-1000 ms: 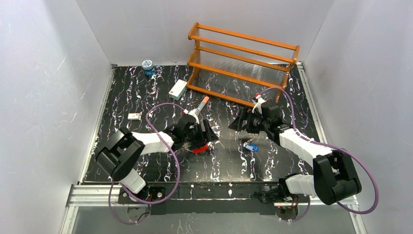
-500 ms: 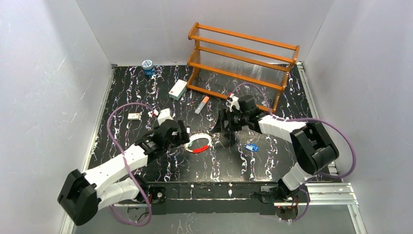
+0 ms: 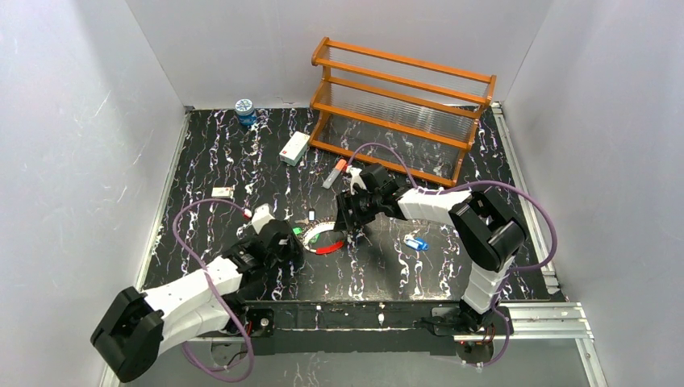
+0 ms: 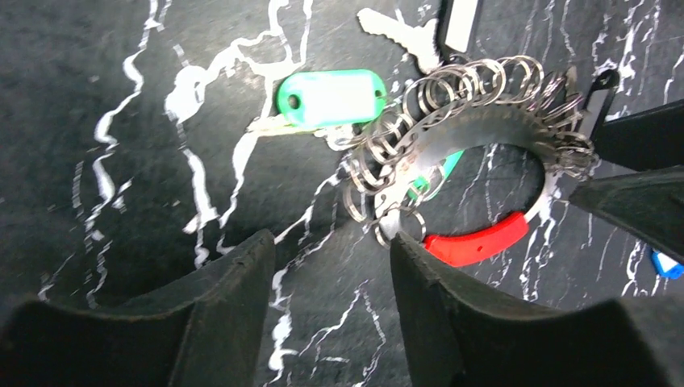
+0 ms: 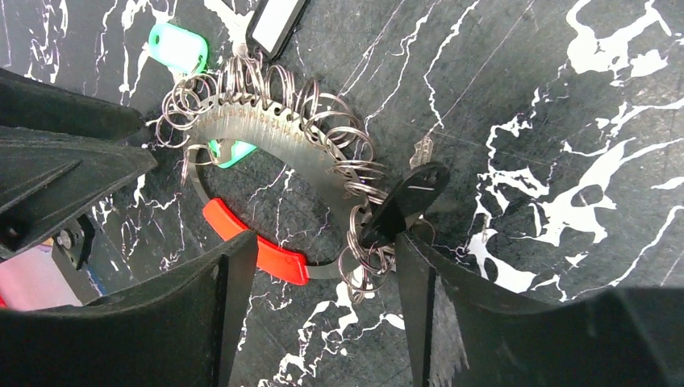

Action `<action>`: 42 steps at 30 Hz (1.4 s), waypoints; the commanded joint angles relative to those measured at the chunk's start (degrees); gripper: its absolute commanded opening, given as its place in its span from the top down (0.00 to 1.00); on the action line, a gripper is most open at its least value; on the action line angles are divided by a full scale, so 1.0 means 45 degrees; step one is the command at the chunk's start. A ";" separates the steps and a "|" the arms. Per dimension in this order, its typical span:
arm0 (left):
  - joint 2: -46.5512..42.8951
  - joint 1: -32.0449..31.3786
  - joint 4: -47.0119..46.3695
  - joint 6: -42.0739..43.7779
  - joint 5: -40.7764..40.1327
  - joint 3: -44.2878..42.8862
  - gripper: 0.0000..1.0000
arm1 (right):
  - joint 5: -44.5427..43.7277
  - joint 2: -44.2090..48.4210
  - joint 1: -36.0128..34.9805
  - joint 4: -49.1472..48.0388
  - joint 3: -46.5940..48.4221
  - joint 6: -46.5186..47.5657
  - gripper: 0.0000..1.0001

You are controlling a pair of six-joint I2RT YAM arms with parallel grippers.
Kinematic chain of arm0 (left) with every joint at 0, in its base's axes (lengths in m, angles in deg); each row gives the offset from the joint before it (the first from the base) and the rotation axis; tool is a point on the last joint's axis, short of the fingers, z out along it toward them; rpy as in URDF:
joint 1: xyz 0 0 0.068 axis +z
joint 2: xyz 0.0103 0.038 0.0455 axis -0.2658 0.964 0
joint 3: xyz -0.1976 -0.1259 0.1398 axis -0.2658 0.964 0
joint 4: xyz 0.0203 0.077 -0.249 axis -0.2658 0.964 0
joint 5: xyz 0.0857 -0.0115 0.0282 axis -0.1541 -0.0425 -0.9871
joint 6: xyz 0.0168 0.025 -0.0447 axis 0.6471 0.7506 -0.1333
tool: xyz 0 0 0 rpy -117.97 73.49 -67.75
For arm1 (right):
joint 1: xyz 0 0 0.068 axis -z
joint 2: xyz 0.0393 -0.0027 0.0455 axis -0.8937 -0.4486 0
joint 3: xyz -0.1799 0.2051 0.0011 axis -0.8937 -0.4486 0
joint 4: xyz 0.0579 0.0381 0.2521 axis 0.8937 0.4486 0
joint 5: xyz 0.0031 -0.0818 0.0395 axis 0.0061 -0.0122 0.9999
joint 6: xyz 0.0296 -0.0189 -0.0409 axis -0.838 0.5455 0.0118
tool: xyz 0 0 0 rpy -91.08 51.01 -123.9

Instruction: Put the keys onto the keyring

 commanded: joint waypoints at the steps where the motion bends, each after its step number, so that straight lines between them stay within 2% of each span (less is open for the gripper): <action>1: 0.1580 0.0030 -0.1095 0.0051 0.0319 -0.0133 0.50 | -0.0327 -0.0059 -0.0047 0.0611 -0.0052 0.0279 0.31; 5: 0.3514 0.0042 -0.1774 0.0963 0.0192 -0.1281 0.55 | -0.0135 0.0458 -0.0056 0.0396 -0.0996 0.0091 0.45; 9: 0.5788 0.0045 -0.1224 0.2357 -0.0390 -0.3417 0.57 | 0.0098 0.1263 -0.0117 0.0330 -0.1930 -0.0323 0.55; 13: 0.7181 0.0064 -0.0899 0.3224 -0.0939 -0.4894 0.57 | 0.0128 0.2307 -0.0213 0.0040 -0.2738 -0.0644 0.55; 18: 0.7540 0.0062 -0.0332 0.3838 -0.1346 -0.5786 0.50 | -0.0874 0.3302 -0.0228 0.0545 -0.2794 -0.0830 0.35; 22: 0.6295 0.0062 0.0139 0.3717 -0.1373 -0.5203 0.47 | -0.1957 0.3501 -0.0213 0.1047 -0.2185 -0.0618 0.28; 28: 0.3283 0.0067 0.0496 0.2142 -0.0189 -0.2900 0.45 | -0.2465 0.2267 -0.0206 0.1801 -0.0722 0.0266 0.28; 31: 0.1822 0.0071 0.0073 0.0931 0.0635 -0.1425 0.44 | -0.2148 0.1758 -0.0212 0.1873 -0.0265 0.0526 0.30; 34: 0.0777 0.0062 -0.1247 -0.0045 0.1286 -0.0098 0.44 | -0.1528 0.1295 -0.0208 0.1818 0.0005 0.0679 0.33; 38: 0.0907 0.0067 -0.2760 -0.0556 0.1458 0.0568 0.46 | -0.0692 0.0975 -0.0208 0.1415 -0.0234 0.0387 0.40; 42: 0.2568 0.0062 -0.3088 0.0180 0.1246 -0.0247 0.49 | -0.0168 0.1135 -0.0212 0.1037 -0.0887 -0.0077 0.44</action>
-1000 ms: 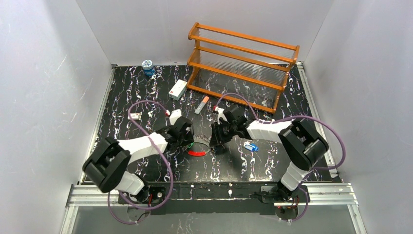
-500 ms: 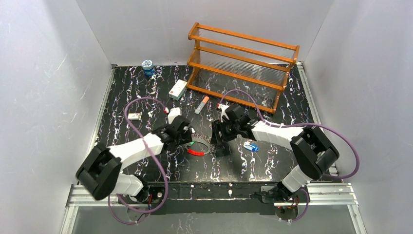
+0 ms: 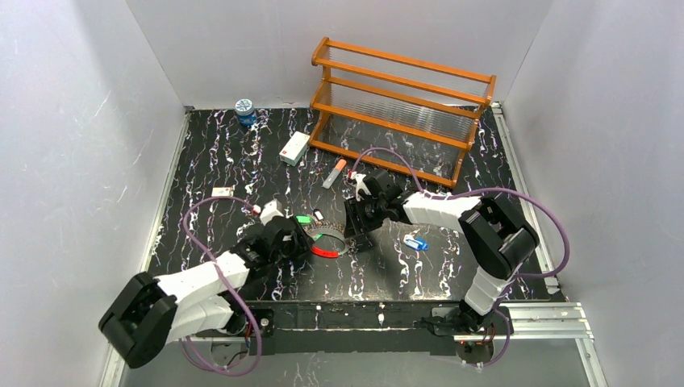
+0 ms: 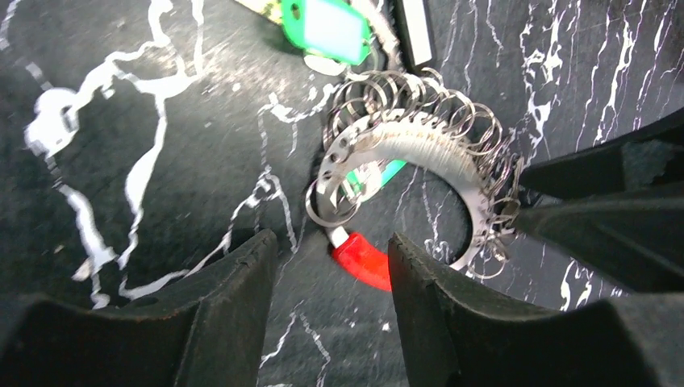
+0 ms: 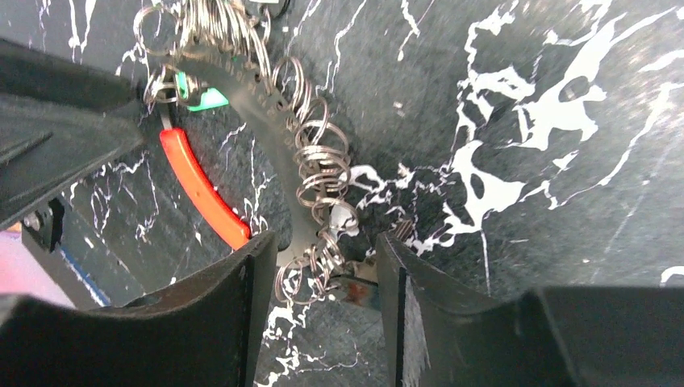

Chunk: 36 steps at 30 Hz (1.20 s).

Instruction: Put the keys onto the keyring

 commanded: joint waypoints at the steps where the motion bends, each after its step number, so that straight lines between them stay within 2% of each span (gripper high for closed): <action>1: 0.1996 0.0047 -0.0448 0.0438 0.0085 -0.0822 0.50 | 0.0973 0.0251 -0.0006 -0.0498 -0.0506 -0.0394 0.44; 8: 0.5988 0.0072 -0.0059 0.2528 0.0439 -0.4393 0.52 | 0.1596 0.0760 -0.0022 -0.0760 -0.1315 -0.0888 0.46; 12: 0.6390 0.0078 0.0362 0.3102 0.0268 -0.5439 0.48 | 0.0459 0.1086 -0.0021 -0.0189 -0.1170 -0.0849 0.43; 17: 0.5427 0.0076 0.0517 0.3281 -0.0061 -0.4837 0.46 | -0.0523 0.1445 0.0301 0.0436 -0.0700 -0.0625 0.40; 23: 0.3776 0.0077 0.0809 0.2409 0.0397 -0.3040 0.46 | 0.0433 0.0511 0.1152 0.0170 0.0073 -0.0298 0.38; 29: 0.2545 0.0057 -0.2108 0.0682 0.2107 -0.0687 0.47 | 0.2234 -0.1654 0.1265 0.0345 0.1955 0.0280 0.42; 32: 0.2905 0.0040 -0.3561 0.0035 0.2717 -0.0126 0.49 | 0.3277 -0.2466 0.1238 0.0283 0.2701 0.0186 0.45; 36: 0.3875 0.0001 -0.4612 -0.0128 0.3261 -0.0291 0.50 | 0.3980 -0.3183 0.1094 0.0337 0.3485 0.0013 0.48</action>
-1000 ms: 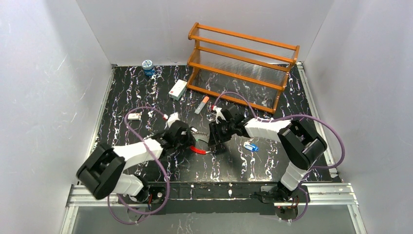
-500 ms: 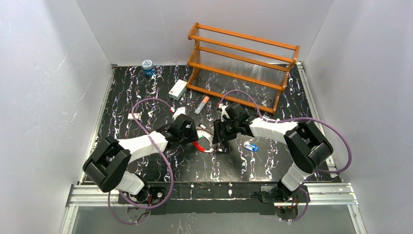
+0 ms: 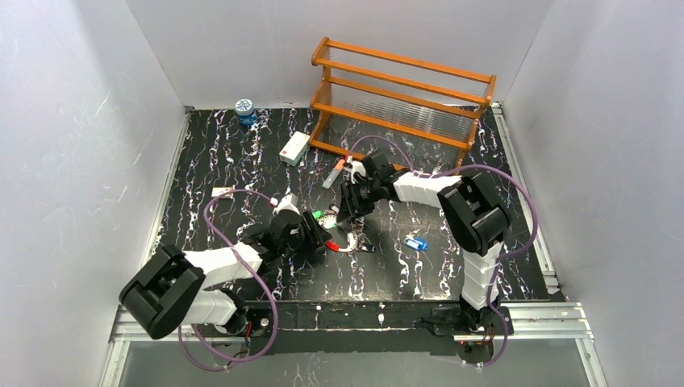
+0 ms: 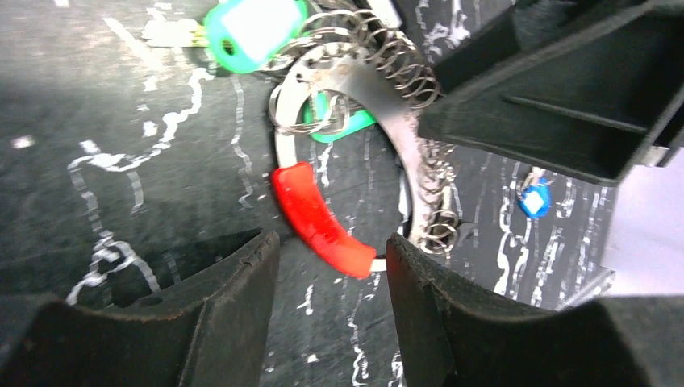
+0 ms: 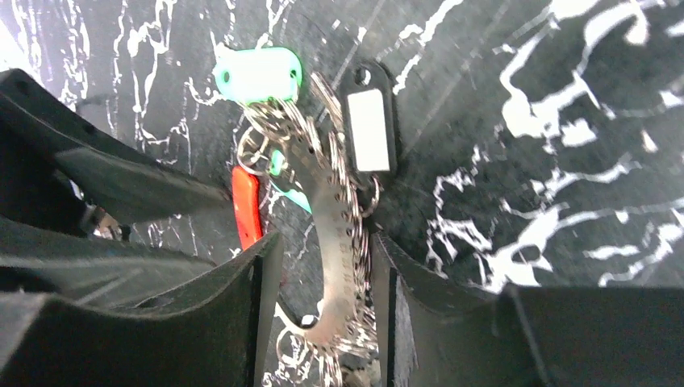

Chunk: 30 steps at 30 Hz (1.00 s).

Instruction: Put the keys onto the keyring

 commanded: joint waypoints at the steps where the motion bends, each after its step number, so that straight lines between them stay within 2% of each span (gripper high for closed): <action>1: 0.1185 -0.0118 -0.1057 -0.0607 0.1260 0.0122 0.50 | 0.1334 -0.0594 -0.0237 0.0054 0.1009 -0.0008 0.48; 5: 0.1634 -0.0127 -0.1175 -0.0453 0.1190 -0.0306 0.52 | 0.0983 -0.0468 -0.0274 0.0038 0.1174 -0.0056 0.47; 14: 0.0016 -0.0095 0.2283 0.0609 -0.1574 -0.0890 0.49 | -0.0875 0.1078 0.0126 0.0390 0.0082 0.0136 0.32; 19: -0.0064 0.0078 0.3145 0.1219 -0.2069 -0.1310 0.48 | -0.1253 0.1747 0.0351 0.0454 -0.1103 0.0167 0.27; 24: 0.0601 0.0369 0.2823 0.1285 -0.1895 -0.1625 0.48 | -0.0495 0.1786 0.0337 0.0315 -0.1954 -0.0075 0.36; 27: 0.1164 0.0648 0.2133 0.1269 -0.1438 -0.1750 0.49 | 0.0213 0.1946 0.0313 -0.0310 -0.2688 -0.0587 0.44; 30: 0.2057 0.0956 0.1668 0.1354 -0.0915 -0.2095 0.49 | 0.0594 0.2088 0.0249 -0.0903 -0.3221 -0.1030 0.48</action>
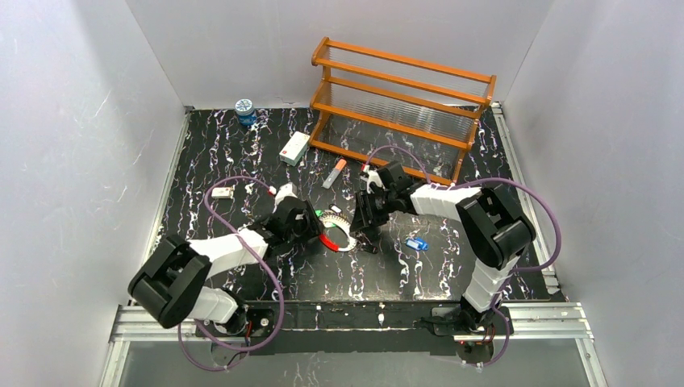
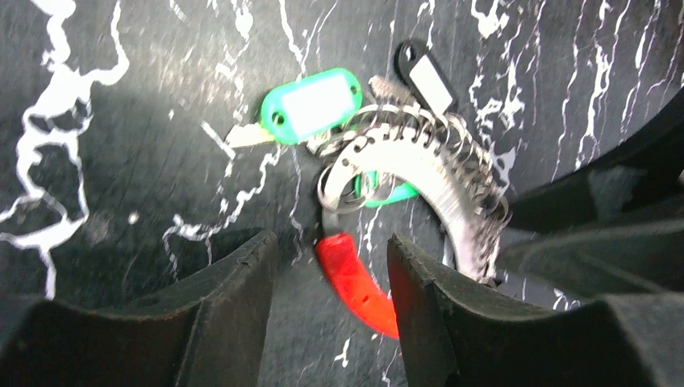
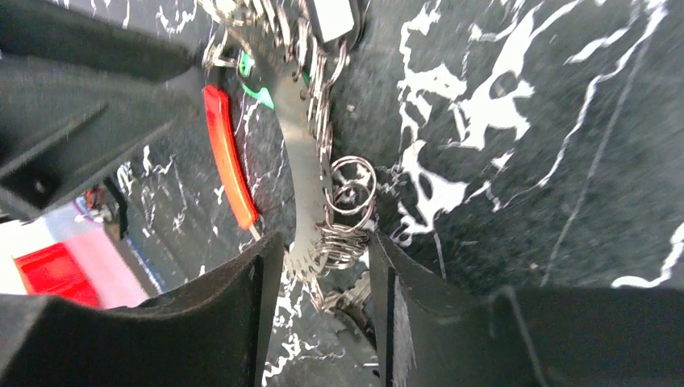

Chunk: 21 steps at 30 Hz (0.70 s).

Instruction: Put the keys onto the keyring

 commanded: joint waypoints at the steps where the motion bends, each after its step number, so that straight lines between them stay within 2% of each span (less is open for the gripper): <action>1: 0.1294 0.0506 -0.0157 0.0367 0.0539 -0.0574 0.49 | 0.0800 0.0351 -0.0182 -0.0454 -0.0823 -0.0729 0.49; 5: 0.2164 0.0882 -0.0132 0.0645 0.1155 -0.1200 0.49 | 0.0750 0.0463 -0.0256 -0.0431 -0.0809 -0.0838 0.49; 9: 0.1828 0.1100 0.0337 0.1071 0.0981 -0.1331 0.49 | -0.0247 0.1054 -0.0231 0.0021 -0.0623 -0.0534 0.44; 16: -0.0339 0.1278 0.2187 0.2144 -0.0433 -0.0955 0.47 | -0.1606 0.2297 0.0178 0.0465 -0.0955 -0.0203 0.41; 21: -0.2519 0.1373 0.2056 0.2356 -0.0810 0.0098 0.45 | -0.2477 0.3705 0.0995 0.0270 -0.2056 -0.0441 0.39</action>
